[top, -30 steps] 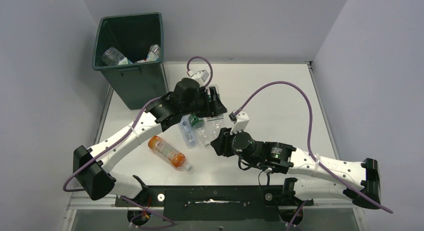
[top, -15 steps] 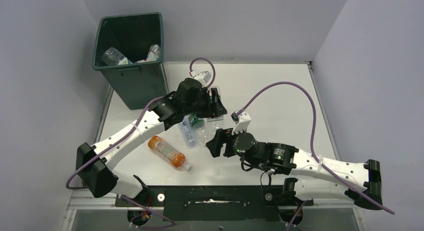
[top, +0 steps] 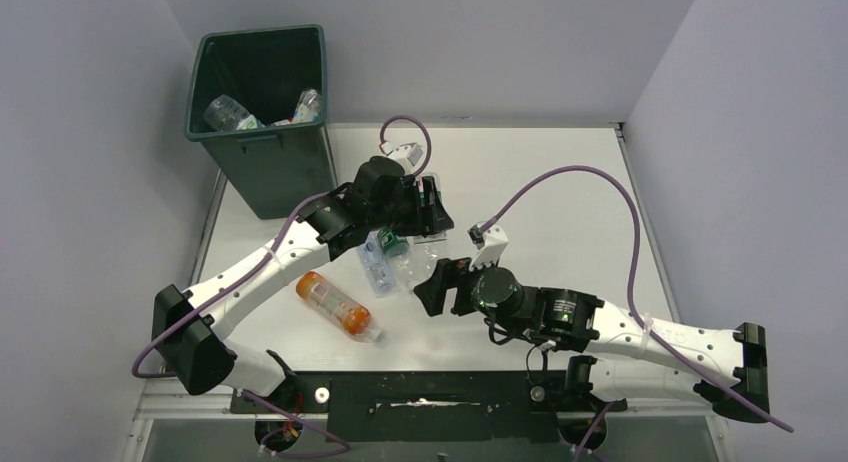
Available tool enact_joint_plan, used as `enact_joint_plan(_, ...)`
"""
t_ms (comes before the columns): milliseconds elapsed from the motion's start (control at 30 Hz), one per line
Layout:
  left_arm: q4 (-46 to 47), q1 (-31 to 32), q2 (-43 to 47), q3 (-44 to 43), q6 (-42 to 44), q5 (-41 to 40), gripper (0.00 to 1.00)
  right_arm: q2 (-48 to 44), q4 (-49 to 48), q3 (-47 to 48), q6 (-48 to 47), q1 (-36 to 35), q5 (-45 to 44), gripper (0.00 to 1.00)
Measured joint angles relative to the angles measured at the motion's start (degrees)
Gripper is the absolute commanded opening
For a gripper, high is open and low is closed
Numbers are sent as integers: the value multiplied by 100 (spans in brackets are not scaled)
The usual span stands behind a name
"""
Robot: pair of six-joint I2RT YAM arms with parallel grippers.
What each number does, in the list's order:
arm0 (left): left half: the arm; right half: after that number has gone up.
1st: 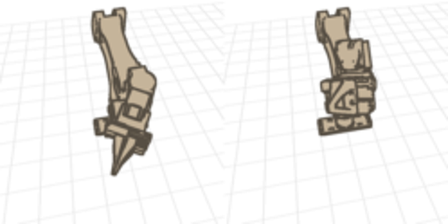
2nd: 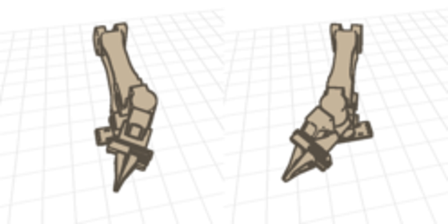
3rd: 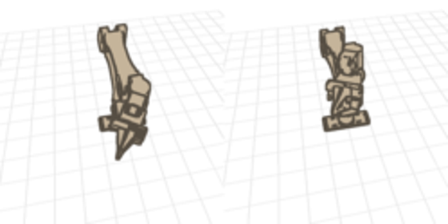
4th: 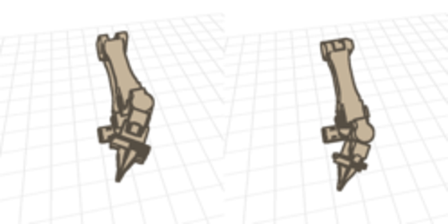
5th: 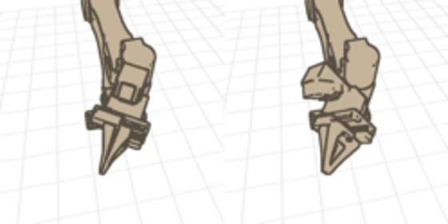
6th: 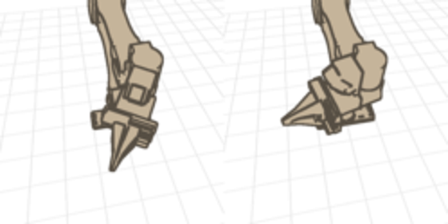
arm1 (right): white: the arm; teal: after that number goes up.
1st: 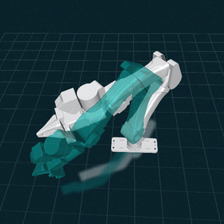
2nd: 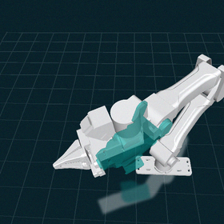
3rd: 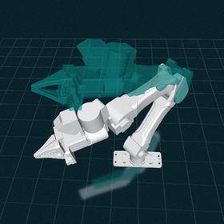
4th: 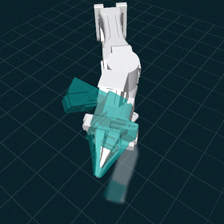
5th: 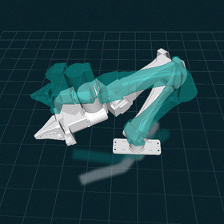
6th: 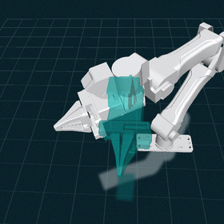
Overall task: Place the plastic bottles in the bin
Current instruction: Pick up the plastic bottle at the center of the board.
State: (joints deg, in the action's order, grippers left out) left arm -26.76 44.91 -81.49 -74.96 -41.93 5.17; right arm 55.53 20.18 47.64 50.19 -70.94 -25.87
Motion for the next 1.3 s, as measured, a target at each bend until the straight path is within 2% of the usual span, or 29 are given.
enact_joint_plan(400,-2,0,-7,0,44,-4,34,-310,55,-149,149,0,-7,100)
enact_joint_plan(700,-20,-76,-7,0,74,-22,33,-643,262,-149,240,0,-98,99)
enact_joint_plan(867,-227,-387,-7,-61,225,17,34,-920,415,-162,308,0,-153,99)
enact_joint_plan(1100,-765,-1373,-44,-1019,632,186,34,-1121,435,-334,492,-55,-153,98)
enact_joint_plan(1300,-1060,-1792,-240,-2177,949,319,34,-1051,450,-520,632,-127,-149,98)
